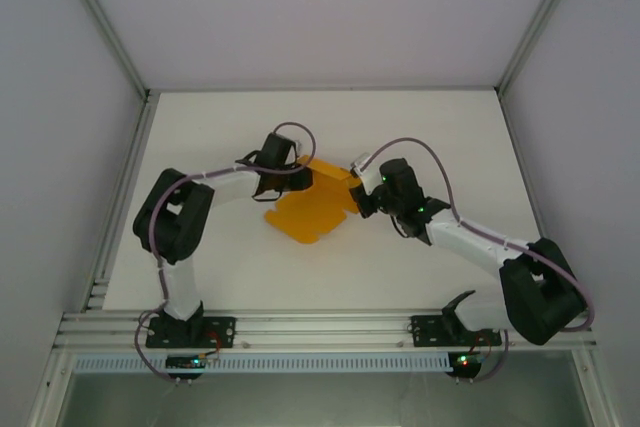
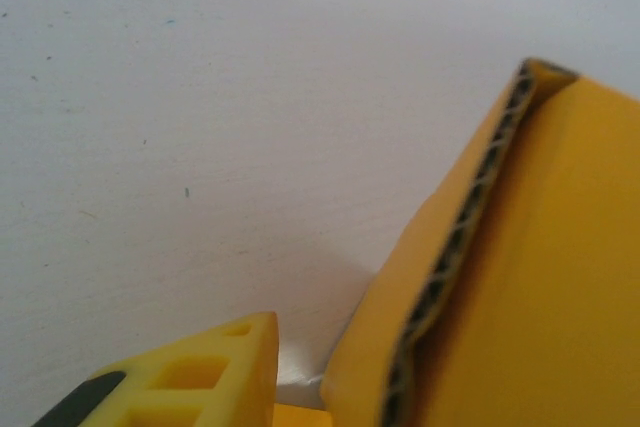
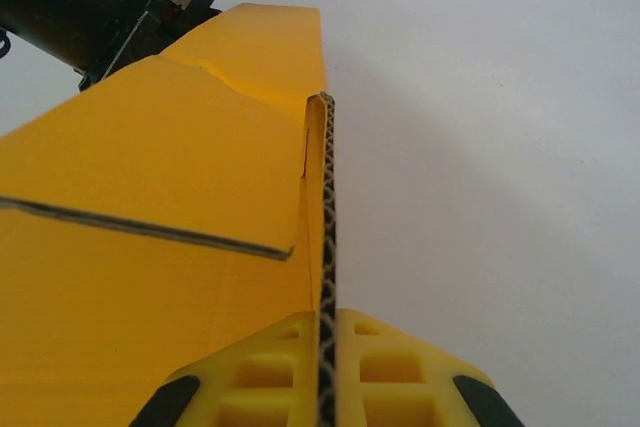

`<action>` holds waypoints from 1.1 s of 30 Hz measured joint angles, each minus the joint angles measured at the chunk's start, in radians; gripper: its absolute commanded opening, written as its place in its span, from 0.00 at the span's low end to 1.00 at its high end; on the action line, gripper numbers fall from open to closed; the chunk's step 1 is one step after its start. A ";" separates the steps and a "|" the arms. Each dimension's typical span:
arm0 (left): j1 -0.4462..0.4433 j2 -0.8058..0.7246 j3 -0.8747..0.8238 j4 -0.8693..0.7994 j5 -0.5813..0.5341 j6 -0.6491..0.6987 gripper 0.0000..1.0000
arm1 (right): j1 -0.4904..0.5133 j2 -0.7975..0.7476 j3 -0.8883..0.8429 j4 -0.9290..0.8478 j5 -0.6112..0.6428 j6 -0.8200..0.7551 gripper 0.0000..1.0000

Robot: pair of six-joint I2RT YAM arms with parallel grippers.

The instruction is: Assemble paper box

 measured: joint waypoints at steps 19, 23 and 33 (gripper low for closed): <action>0.049 0.045 -0.078 0.339 0.220 0.001 0.35 | -0.041 0.000 0.011 -0.027 -0.048 -0.006 0.00; 0.048 0.088 -0.074 0.378 0.247 -0.020 0.34 | -0.041 0.000 0.011 -0.027 -0.053 -0.006 0.00; 0.042 0.108 -0.139 0.565 0.222 -0.093 0.09 | -0.043 0.001 0.012 -0.024 -0.060 -0.006 0.00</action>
